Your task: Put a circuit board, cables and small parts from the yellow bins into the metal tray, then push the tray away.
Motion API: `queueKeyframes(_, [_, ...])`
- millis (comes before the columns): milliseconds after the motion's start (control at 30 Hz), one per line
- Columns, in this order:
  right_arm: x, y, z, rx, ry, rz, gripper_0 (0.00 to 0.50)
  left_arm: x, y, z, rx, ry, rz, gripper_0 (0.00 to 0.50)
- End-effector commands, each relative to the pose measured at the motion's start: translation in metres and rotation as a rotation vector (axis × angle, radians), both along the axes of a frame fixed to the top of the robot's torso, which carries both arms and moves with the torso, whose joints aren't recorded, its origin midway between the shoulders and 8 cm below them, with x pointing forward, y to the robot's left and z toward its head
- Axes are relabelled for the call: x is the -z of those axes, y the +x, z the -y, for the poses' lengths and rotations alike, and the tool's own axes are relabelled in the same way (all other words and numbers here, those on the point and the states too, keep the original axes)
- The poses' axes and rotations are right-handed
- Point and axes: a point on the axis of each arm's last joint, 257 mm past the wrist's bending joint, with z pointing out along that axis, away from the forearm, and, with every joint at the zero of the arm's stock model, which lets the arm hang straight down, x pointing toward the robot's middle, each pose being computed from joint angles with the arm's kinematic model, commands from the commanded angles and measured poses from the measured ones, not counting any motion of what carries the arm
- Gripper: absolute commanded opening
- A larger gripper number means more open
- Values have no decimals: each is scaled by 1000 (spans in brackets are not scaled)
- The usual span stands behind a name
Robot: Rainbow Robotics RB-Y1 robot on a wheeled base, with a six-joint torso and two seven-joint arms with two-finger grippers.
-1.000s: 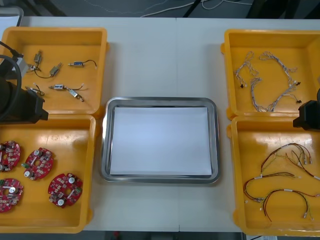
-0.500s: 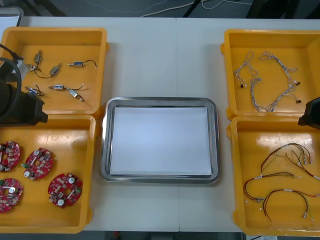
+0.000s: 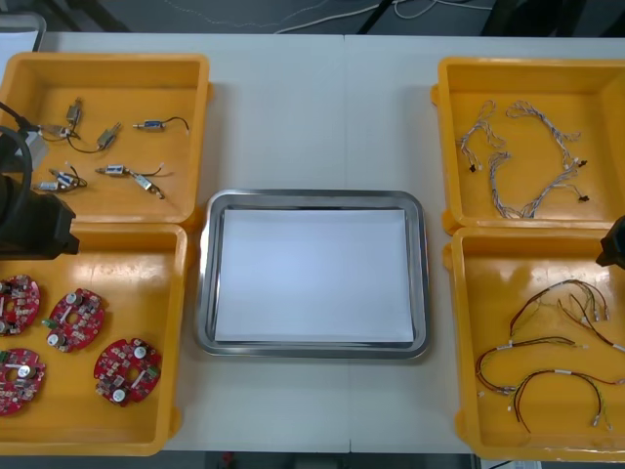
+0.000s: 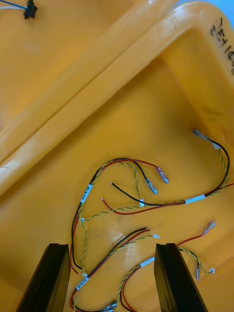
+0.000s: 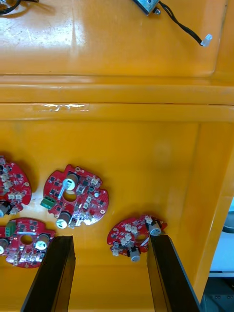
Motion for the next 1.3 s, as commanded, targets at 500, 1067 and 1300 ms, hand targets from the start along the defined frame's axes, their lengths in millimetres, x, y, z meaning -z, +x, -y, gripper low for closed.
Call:
queueKeyframes(500, [40, -41, 2, 517, 229, -29, 500, 15, -9, -41, 29, 71, 62, 434])
queueKeyframes(1067, [84, -61, -21, 688, 386, -42, 500, 45, -35, -57, 9, 34, 87, 434])
queueKeyframes(1300, [97, -76, -22, 700, 388, -26, 500, 59, -34, -57, -16, -17, 70, 436])
